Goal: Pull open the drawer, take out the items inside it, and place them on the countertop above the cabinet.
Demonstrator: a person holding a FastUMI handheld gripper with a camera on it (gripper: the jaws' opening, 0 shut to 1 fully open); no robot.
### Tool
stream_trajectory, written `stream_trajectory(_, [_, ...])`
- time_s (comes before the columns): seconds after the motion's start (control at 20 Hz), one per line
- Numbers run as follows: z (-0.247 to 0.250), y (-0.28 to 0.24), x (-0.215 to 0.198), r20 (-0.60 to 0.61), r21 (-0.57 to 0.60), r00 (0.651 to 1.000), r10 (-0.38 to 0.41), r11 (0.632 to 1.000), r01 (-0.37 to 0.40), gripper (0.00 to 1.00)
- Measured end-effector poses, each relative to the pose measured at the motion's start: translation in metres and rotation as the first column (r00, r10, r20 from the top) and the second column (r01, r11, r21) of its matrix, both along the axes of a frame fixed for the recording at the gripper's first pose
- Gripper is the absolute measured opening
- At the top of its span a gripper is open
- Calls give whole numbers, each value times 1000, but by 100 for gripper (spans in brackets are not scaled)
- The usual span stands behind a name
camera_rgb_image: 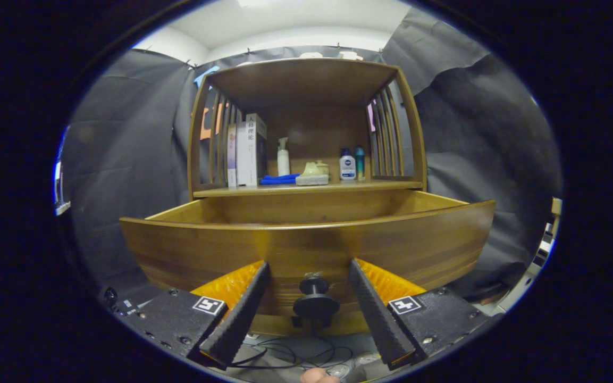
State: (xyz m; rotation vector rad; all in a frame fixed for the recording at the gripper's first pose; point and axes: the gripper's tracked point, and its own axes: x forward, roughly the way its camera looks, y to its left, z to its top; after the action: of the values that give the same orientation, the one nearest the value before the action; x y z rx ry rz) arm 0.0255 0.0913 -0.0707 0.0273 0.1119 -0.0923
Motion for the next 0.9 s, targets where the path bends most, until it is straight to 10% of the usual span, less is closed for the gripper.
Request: stream_trajectory(0.9, [18, 3, 81, 25, -17, 999, -20, 1000, 21, 97])
